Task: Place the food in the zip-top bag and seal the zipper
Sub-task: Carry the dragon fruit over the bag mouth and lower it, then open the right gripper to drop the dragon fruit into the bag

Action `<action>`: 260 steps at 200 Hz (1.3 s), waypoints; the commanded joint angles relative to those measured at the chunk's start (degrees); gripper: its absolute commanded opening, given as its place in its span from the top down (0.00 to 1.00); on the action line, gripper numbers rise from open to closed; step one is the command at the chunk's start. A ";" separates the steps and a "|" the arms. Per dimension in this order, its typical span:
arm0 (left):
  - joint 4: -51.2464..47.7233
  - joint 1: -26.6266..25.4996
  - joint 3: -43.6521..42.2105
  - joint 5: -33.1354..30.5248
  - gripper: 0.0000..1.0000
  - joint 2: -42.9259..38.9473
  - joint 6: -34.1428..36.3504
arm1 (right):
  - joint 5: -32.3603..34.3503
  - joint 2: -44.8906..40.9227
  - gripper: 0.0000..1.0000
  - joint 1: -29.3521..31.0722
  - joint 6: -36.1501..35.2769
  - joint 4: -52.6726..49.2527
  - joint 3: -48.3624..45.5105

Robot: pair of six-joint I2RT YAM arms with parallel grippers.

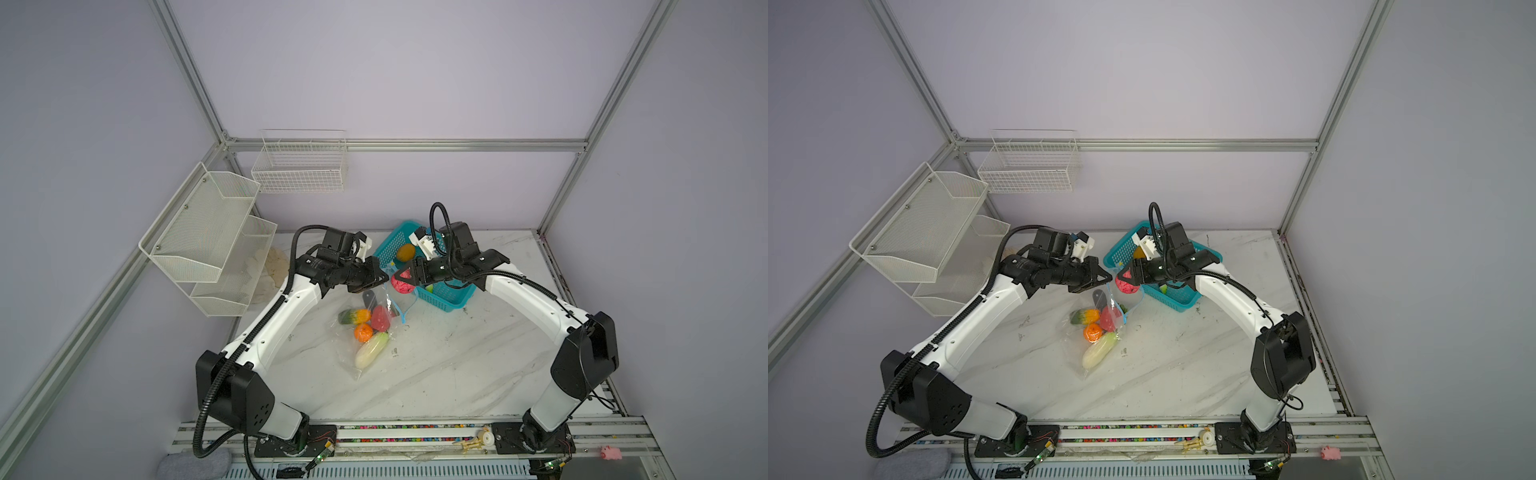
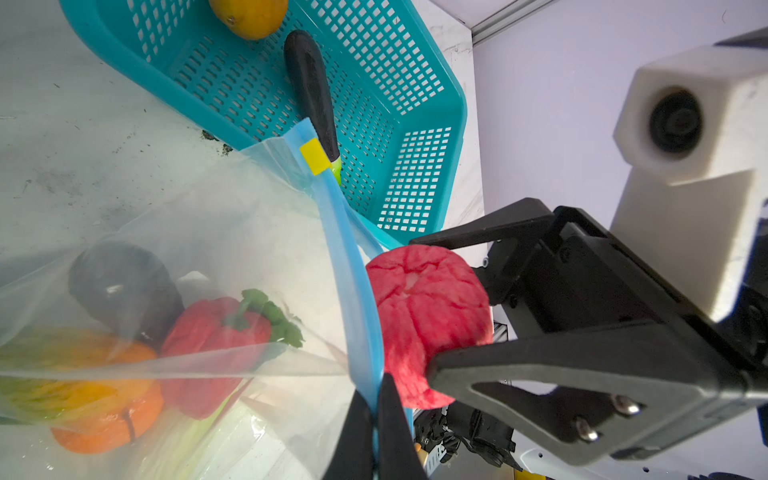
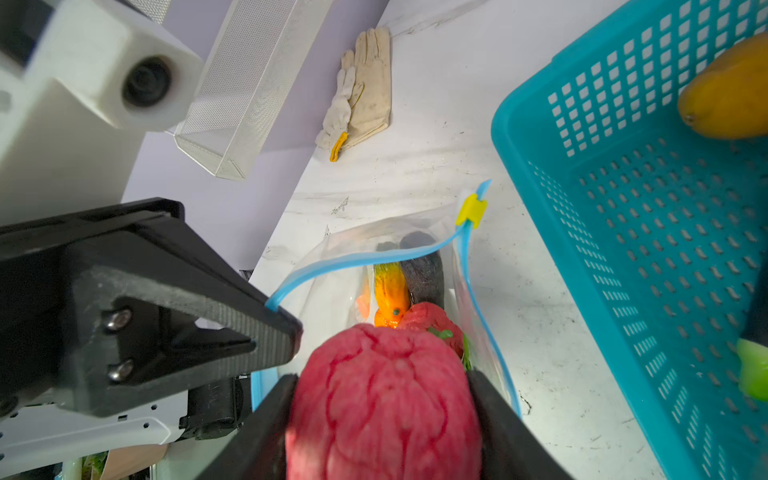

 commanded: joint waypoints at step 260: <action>3.85 -1.07 0.55 1.40 1.00 -1.76 0.07 | 1.80 7.22 0.28 3.74 -0.26 -2.22 5.58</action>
